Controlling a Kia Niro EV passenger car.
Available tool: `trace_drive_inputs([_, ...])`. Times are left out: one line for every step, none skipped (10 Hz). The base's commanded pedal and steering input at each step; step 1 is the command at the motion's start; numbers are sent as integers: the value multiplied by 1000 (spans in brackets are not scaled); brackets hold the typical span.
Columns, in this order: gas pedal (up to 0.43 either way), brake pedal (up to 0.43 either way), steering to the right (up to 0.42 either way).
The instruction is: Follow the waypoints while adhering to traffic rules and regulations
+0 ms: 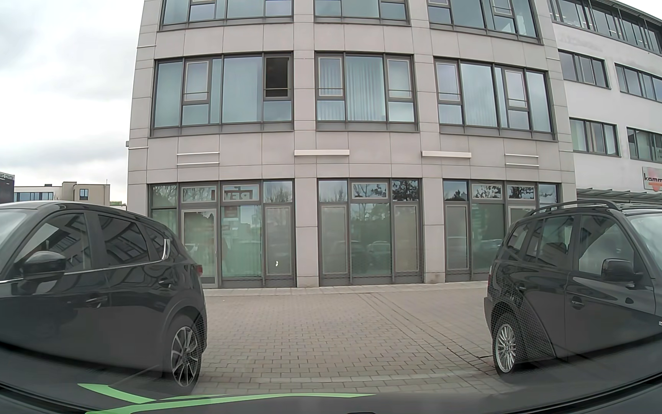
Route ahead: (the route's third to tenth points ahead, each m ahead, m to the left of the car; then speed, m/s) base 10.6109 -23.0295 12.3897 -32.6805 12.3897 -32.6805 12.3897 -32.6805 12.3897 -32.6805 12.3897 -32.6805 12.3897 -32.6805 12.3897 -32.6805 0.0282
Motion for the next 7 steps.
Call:
trace_drive_inputs([0, 0, 50])
trace_drive_inputs([0, 0, 29])
trace_drive_inputs([0, 0, 2])
trace_drive_inputs([59, 0, -30])
trace_drive_inputs([130, 0, -69])
trace_drive_inputs([150, 0, -123])
trace_drive_inputs([169, 0, -186])
